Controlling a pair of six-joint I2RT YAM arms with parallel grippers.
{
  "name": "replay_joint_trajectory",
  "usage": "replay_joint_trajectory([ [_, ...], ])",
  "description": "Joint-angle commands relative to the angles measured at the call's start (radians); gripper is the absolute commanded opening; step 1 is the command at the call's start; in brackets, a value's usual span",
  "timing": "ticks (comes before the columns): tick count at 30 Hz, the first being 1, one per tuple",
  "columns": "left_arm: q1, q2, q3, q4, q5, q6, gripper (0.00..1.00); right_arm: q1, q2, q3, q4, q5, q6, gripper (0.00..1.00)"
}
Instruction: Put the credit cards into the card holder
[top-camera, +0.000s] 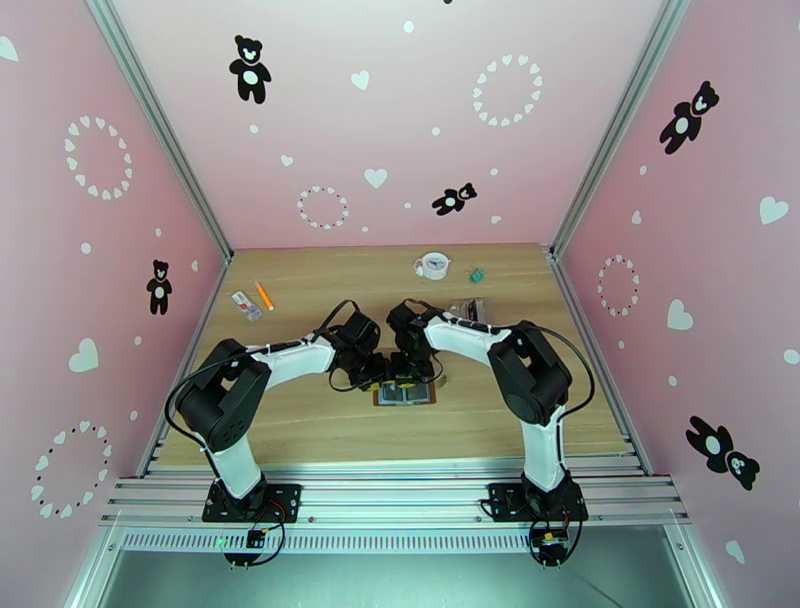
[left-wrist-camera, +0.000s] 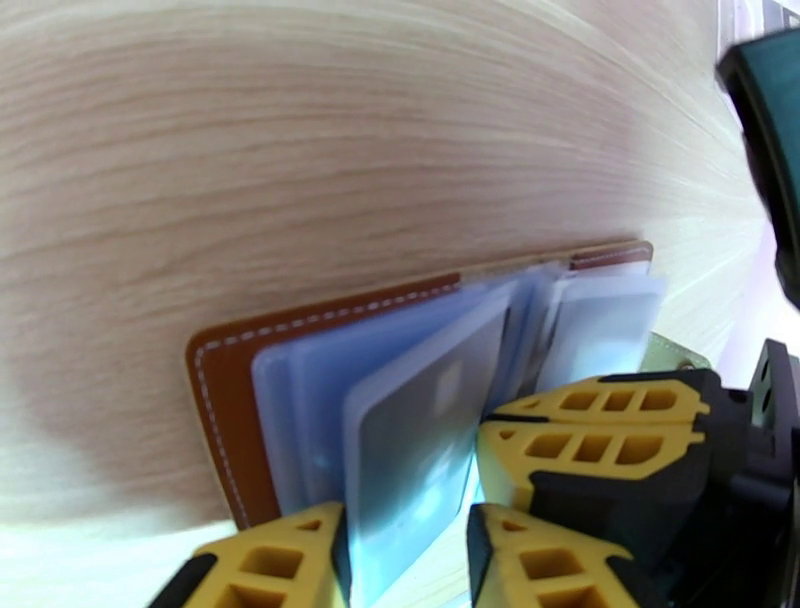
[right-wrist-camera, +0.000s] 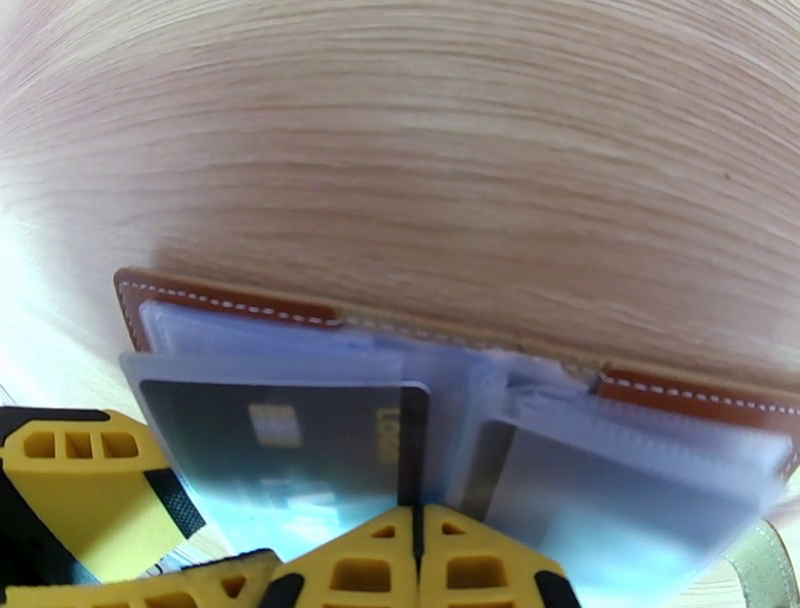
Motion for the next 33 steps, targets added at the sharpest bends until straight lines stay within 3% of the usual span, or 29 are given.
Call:
replay_joint_trajectory([
  [1, -0.012, 0.000, 0.029, 0.011, 0.024, -0.003, 0.36, 0.006, -0.053, 0.013, -0.045, 0.042, -0.014, 0.06],
  [13, -0.038, 0.007, 0.088, -0.005, 0.032, -0.011, 0.36, -0.036, -0.151, 0.022, -0.156, 0.131, -0.032, 0.18],
  [26, -0.114, 0.161, 0.276, -0.006, 0.072, -0.023, 0.39, -0.173, -0.325, -0.135, -0.208, 0.177, -0.055, 0.20],
  [33, -0.119, 0.159, 0.304, -0.011, 0.054, -0.014, 0.41, -0.209, -0.352, -0.129, -0.241, 0.178, -0.076, 0.21],
])
